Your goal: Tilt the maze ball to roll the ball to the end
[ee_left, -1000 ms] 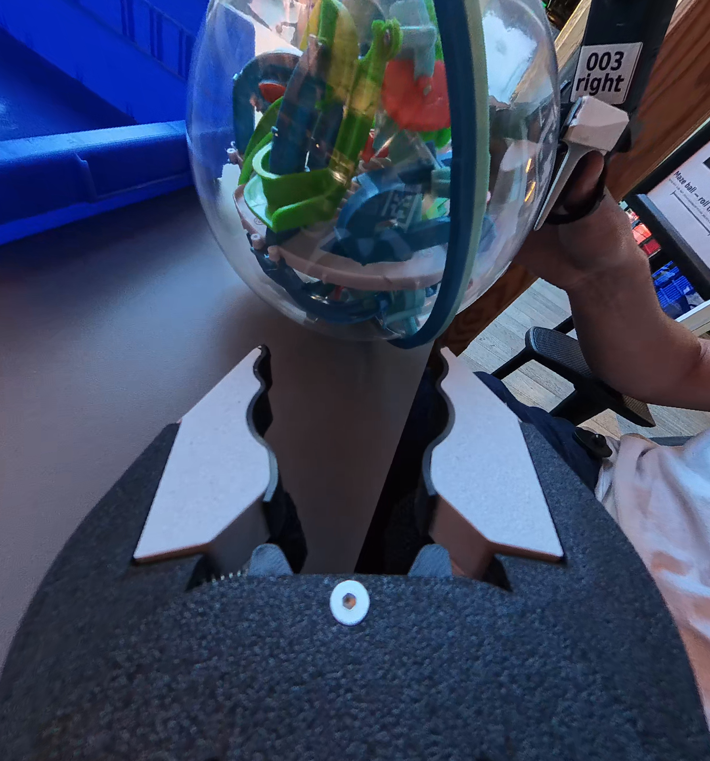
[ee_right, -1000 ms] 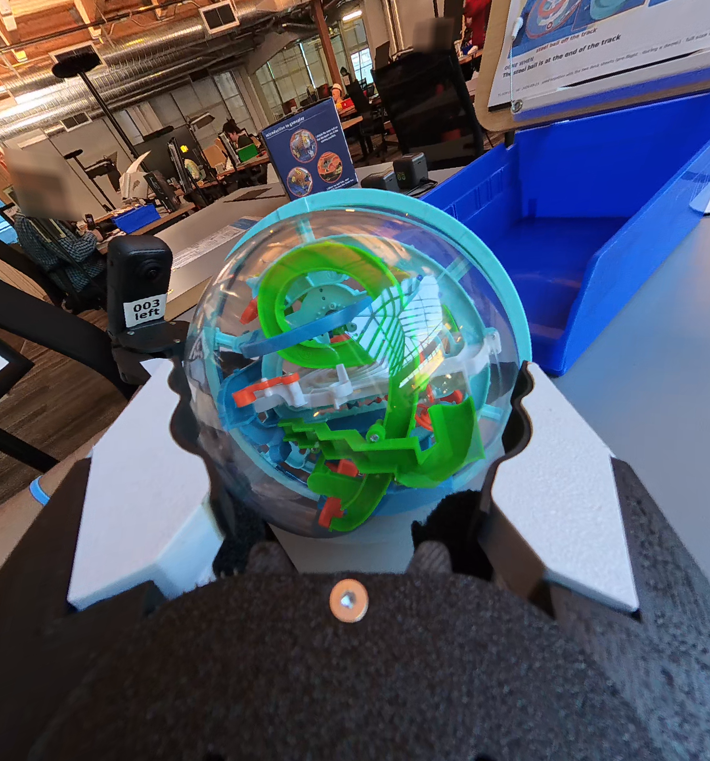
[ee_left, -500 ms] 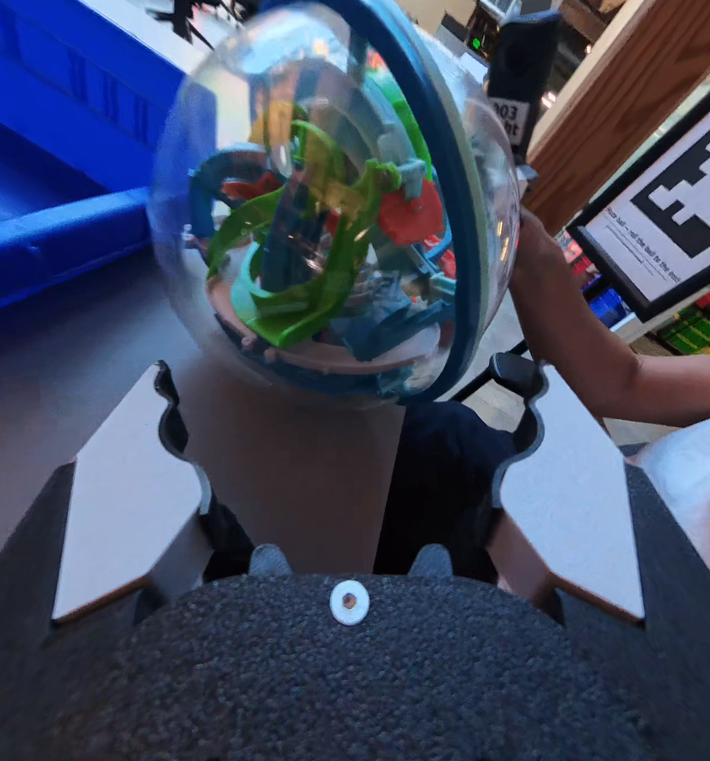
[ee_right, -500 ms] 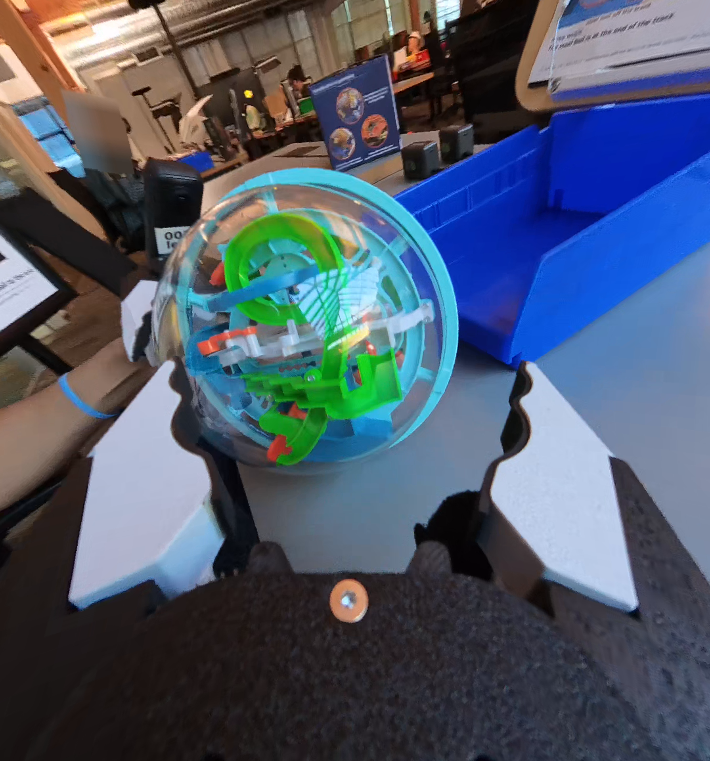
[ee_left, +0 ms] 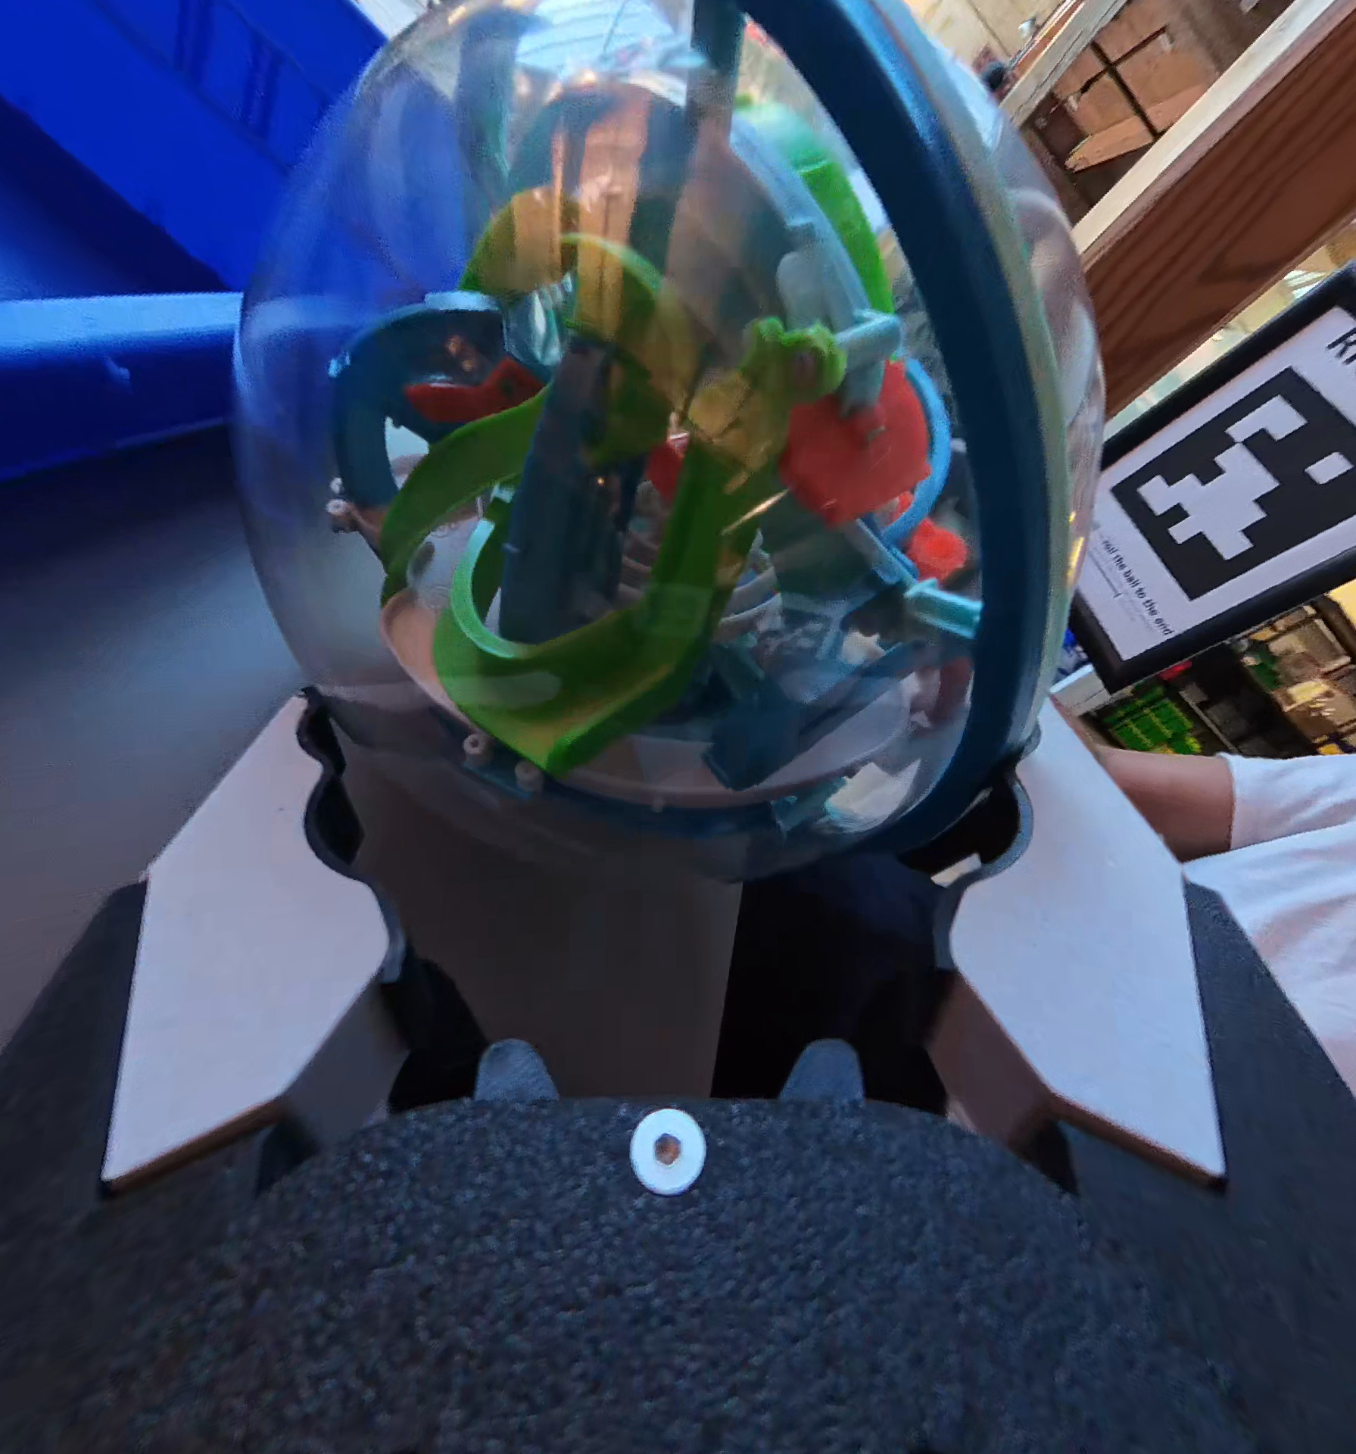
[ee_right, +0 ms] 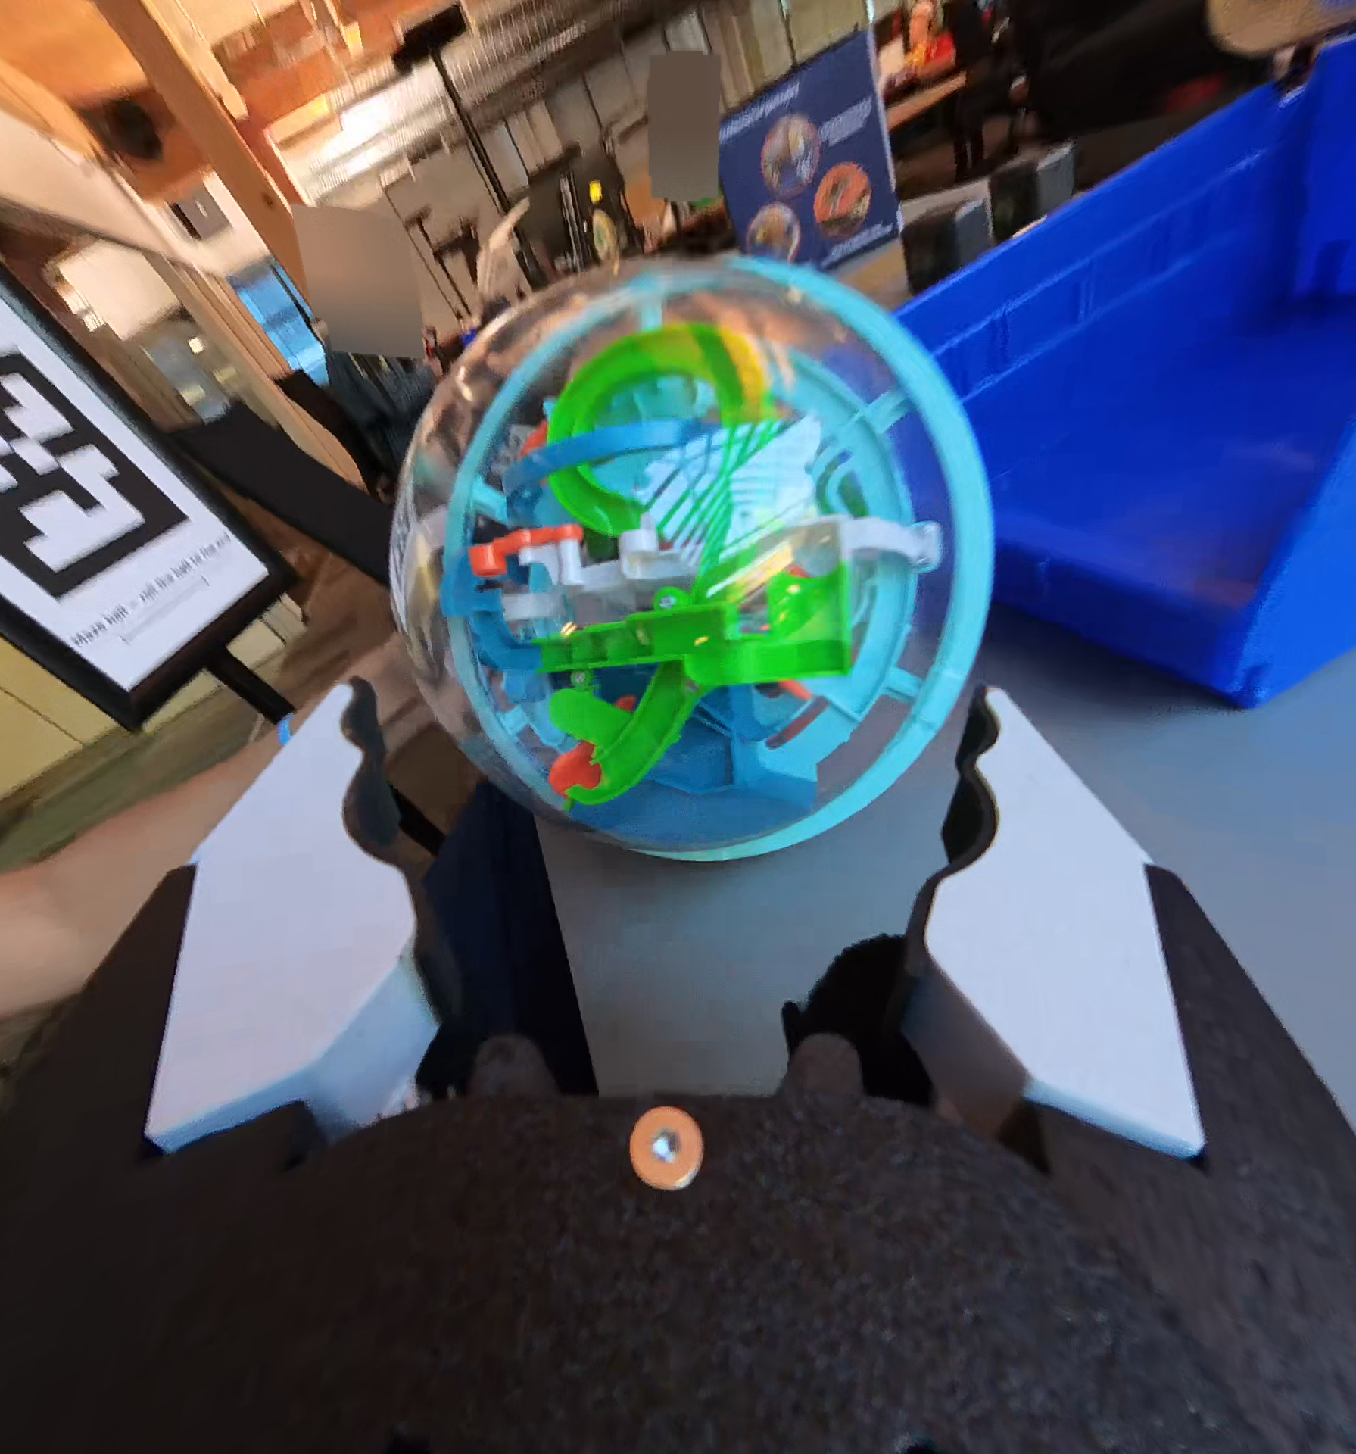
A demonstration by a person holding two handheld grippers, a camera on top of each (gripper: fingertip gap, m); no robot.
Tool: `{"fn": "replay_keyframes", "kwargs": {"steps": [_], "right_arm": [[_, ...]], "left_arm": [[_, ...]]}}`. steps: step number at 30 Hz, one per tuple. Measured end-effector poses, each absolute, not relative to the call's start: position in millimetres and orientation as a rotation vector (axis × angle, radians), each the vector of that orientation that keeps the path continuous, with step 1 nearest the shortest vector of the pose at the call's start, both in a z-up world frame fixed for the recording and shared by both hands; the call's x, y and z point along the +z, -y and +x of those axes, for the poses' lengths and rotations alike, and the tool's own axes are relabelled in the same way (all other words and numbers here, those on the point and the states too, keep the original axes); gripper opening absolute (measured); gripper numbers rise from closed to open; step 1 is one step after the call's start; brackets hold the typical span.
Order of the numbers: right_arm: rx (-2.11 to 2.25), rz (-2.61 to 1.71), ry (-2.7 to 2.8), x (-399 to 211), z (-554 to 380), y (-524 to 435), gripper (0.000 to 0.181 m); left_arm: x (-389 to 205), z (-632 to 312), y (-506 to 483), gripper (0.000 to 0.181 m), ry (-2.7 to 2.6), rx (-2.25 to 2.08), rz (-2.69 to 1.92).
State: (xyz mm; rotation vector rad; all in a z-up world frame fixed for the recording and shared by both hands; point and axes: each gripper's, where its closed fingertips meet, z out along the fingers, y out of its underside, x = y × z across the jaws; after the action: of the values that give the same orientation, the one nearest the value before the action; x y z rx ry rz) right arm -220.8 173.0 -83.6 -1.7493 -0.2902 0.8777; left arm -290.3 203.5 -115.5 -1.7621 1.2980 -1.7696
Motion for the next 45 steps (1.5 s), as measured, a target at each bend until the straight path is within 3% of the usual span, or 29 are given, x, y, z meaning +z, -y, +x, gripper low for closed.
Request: {"fn": "replay_keyframes", "kwargs": {"steps": [6, 12, 14, 16, 19, 28, 32, 45], "right_arm": [[0.881, -1.714, 0.27, -75, -182, -201, 0.141], [1.235, -1.72, 0.282, -99, -232, -231, 0.148], [1.356, -1.731, 0.277, -97, -247, -230, 0.136], [1.349, -1.771, 0.266, -102, -262, -232, 0.149], [1.195, -1.857, 0.345, -102, -273, -229, 0.155], [0.801, -1.312, 0.663, 55, -288, -151, 0.154], [0.783, -1.293, 0.74, 74, -295, -119, 0.155], [1.238, -1.484, 0.542, 5, -277, -150, 0.154]], "left_arm": [[-125, -320, -212, 0.146, -1.527, -1.798, -1.76], [-120, -336, -237, 0.13, -1.482, -1.87, -1.78], [-111, -331, -242, 0.139, -1.381, -1.884, -1.757], [-108, -322, -240, 0.158, -1.357, -1.853, -1.782], [-112, -315, -237, 0.159, -1.464, -1.632, -1.863], [34, -326, -166, 0.158, -1.558, -1.23, -1.267], [62, -334, -134, 0.158, -1.579, -1.107, -1.227], [3, -320, -165, 0.157, -1.669, -0.999, -1.463]]}}
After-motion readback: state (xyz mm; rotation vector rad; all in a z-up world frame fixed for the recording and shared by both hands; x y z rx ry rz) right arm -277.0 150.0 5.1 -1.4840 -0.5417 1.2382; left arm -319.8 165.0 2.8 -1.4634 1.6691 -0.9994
